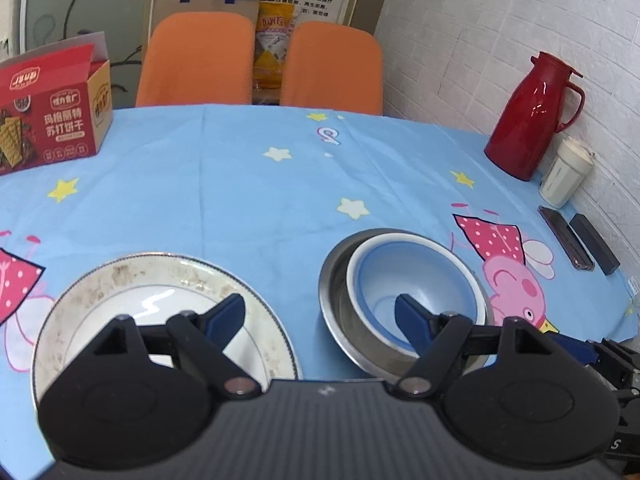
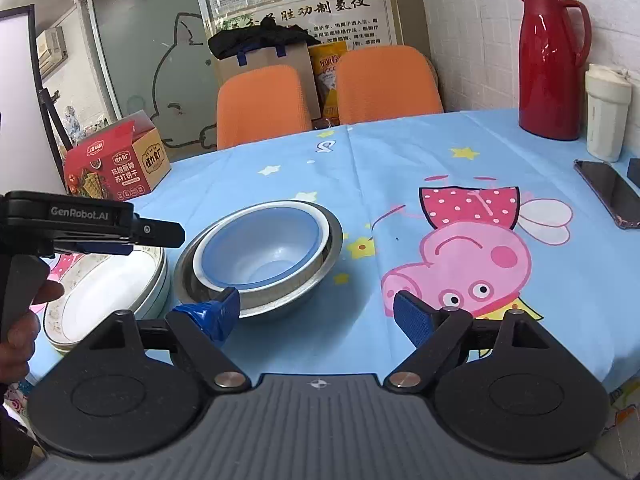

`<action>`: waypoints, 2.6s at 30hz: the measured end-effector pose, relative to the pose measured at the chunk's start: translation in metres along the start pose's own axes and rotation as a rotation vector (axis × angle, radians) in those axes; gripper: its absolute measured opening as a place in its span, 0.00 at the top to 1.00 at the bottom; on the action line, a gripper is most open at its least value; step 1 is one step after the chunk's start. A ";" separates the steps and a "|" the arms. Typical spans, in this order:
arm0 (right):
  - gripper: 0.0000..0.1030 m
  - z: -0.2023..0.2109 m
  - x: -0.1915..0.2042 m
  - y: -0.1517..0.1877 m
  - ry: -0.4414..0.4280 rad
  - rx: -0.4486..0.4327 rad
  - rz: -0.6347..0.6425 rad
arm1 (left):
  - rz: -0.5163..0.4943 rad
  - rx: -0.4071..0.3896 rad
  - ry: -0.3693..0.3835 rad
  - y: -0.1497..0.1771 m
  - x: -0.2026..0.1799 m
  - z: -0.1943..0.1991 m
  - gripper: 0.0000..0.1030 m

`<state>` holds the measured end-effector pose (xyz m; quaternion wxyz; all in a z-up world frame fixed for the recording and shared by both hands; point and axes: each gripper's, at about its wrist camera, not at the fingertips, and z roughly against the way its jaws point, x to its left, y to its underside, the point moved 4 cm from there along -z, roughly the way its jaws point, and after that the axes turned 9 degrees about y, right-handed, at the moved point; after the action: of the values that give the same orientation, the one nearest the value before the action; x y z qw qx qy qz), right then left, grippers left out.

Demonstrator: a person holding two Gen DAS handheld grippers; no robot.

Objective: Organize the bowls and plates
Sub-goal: 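Grasp the steel bowl rim holding the nested bowls with the left tool, then carry the nested bowls with the left tool onto the plate stack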

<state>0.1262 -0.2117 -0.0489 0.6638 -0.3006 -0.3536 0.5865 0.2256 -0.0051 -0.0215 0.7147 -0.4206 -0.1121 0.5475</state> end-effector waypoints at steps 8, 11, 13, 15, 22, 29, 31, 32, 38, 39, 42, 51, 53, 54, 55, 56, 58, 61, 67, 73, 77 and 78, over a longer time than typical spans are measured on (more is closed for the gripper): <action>0.31 -0.042 0.003 -0.017 0.005 0.079 -0.068 | -0.079 0.182 0.129 -0.034 0.002 -0.056 0.25; 0.31 -0.058 0.007 -0.020 0.023 0.104 -0.055 | -0.089 0.277 0.159 -0.039 0.004 -0.086 0.25; 0.31 -0.066 0.010 -0.021 0.031 0.129 -0.044 | -0.108 0.322 0.156 -0.039 0.006 -0.101 0.25; 0.31 -0.074 0.014 -0.020 0.037 0.149 -0.025 | -0.130 0.352 0.139 -0.039 0.008 -0.112 0.25; 0.30 -0.087 0.027 -0.020 0.082 0.175 0.037 | -0.192 0.363 0.137 -0.036 0.006 -0.125 0.24; 0.27 -0.087 0.032 -0.015 0.141 0.123 0.028 | -0.248 0.341 0.133 -0.030 -0.001 -0.124 0.20; 0.26 -0.086 0.031 -0.013 0.136 0.101 0.024 | -0.252 0.343 0.125 -0.029 -0.001 -0.124 0.05; 0.26 -0.086 0.031 -0.012 0.136 0.097 0.029 | -0.239 0.341 0.098 -0.029 0.002 -0.126 0.01; 0.25 -0.084 0.036 -0.012 0.142 0.107 0.035 | -0.258 0.332 0.092 -0.024 0.000 -0.126 0.01; 0.25 -0.084 0.035 -0.012 0.138 0.107 0.030 | -0.265 0.331 0.089 -0.023 -0.001 -0.126 0.00; 0.28 -0.080 0.036 -0.010 0.113 0.100 0.017 | -0.270 0.324 0.091 -0.020 -0.005 -0.125 0.01; 0.38 -0.075 0.049 -0.016 0.035 0.123 -0.038 | -0.292 0.326 0.150 -0.020 -0.037 -0.115 0.24; 0.38 -0.070 0.046 -0.020 0.040 0.126 -0.053 | -0.303 0.319 0.161 -0.025 -0.044 -0.111 0.24; 0.37 -0.068 0.047 -0.023 0.052 0.121 -0.044 | -0.308 0.311 0.166 -0.029 -0.048 -0.108 0.24; 0.36 -0.064 0.047 -0.027 0.063 0.110 -0.037 | -0.309 0.302 0.168 -0.035 -0.051 -0.104 0.24; 0.36 -0.060 0.048 -0.031 0.068 0.096 -0.033 | -0.307 0.295 0.171 -0.040 -0.052 -0.100 0.24; 0.36 -0.053 0.051 -0.042 0.073 0.071 -0.018 | -0.296 0.272 0.176 -0.052 -0.052 -0.089 0.24; 0.35 -0.042 0.067 -0.060 0.057 0.023 0.031 | -0.285 0.213 0.151 -0.069 -0.040 -0.061 0.24; 0.34 -0.035 0.123 -0.075 -0.088 -0.027 0.095 | -0.227 0.153 0.004 -0.074 0.015 -0.004 0.23; 0.33 -0.044 0.185 -0.050 -0.229 0.039 0.157 | -0.120 0.180 -0.092 -0.041 0.080 0.027 0.23; 0.33 -0.048 0.208 -0.025 -0.262 0.112 0.188 | -0.064 0.214 -0.093 -0.015 0.103 0.027 0.23; 0.33 -0.050 0.210 -0.020 -0.262 0.127 0.194 | -0.056 0.220 -0.088 -0.010 0.106 0.025 0.23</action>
<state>0.1920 -0.0059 -0.0363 0.5700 -0.2117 -0.3687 0.7031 0.2565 0.0995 -0.0303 0.7659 -0.3119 -0.0940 0.5543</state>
